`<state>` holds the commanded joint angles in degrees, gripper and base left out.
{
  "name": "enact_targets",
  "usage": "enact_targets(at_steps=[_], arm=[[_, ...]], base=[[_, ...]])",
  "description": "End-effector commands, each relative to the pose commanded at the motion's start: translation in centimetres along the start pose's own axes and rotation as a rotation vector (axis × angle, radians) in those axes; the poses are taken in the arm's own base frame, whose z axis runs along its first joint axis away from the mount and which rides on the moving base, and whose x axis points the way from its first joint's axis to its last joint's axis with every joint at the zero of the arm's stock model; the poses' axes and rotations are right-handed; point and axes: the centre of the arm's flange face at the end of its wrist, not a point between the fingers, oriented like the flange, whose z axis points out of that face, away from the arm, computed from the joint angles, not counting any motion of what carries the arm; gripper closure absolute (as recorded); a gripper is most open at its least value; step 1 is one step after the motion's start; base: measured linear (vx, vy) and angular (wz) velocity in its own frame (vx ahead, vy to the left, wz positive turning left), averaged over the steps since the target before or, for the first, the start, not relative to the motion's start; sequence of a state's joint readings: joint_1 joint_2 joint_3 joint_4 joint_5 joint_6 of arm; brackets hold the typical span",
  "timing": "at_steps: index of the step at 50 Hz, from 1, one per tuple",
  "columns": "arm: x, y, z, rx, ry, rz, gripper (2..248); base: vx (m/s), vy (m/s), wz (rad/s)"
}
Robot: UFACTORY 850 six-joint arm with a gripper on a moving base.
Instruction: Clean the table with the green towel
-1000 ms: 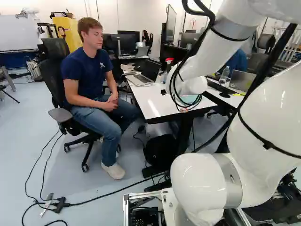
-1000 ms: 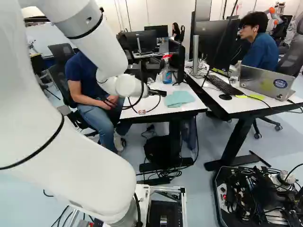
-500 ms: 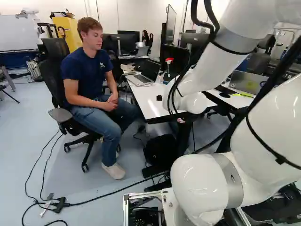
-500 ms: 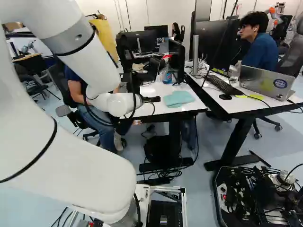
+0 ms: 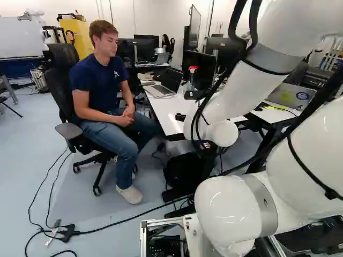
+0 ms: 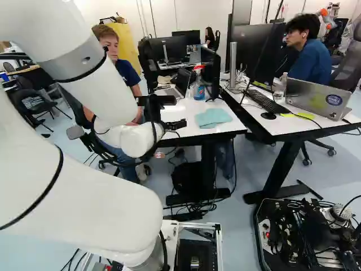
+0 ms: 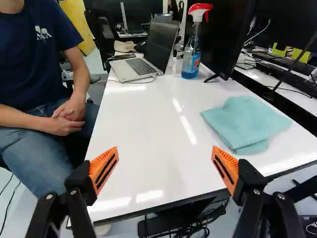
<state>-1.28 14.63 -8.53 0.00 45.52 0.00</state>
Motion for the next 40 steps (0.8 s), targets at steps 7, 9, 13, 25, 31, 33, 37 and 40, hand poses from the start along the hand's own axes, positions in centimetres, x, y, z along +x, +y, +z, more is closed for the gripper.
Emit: enact_targets(at_steps=[7, 9, 13, 25, 31, 33, 37, 40], arm=[[-0.6, -0.2, -0.5, 0.007, 0.014, -0.003, 3], [-0.7, -0.3, -0.6, 0.009, 0.017, -0.003, 3], [-1.0, -0.4, -0.9, 0.012, 0.023, -0.005, 3], [-1.5, -0.5, -1.4, 0.019, 0.036, -0.007, 3], [-1.7, -0.6, -1.5, 0.020, 0.039, -0.007, 3], [-1.7, -0.6, -1.5, 0.021, 0.040, -0.008, 3], [-1.7, -0.6, -1.5, 0.021, 0.040, -0.008, 3], [-1.7, -0.6, -1.5, 0.021, 0.041, -0.008, 3]], base=[[0.000, 0.000, 0.000], [0.000, 0.000, 0.000], [0.000, 0.000, 0.000], [0.000, 0.000, 0.000], [0.000, 0.000, 0.000], [0.000, 0.000, 0.000], [0.000, 0.000, 0.000], [0.000, 0.000, 0.000]])
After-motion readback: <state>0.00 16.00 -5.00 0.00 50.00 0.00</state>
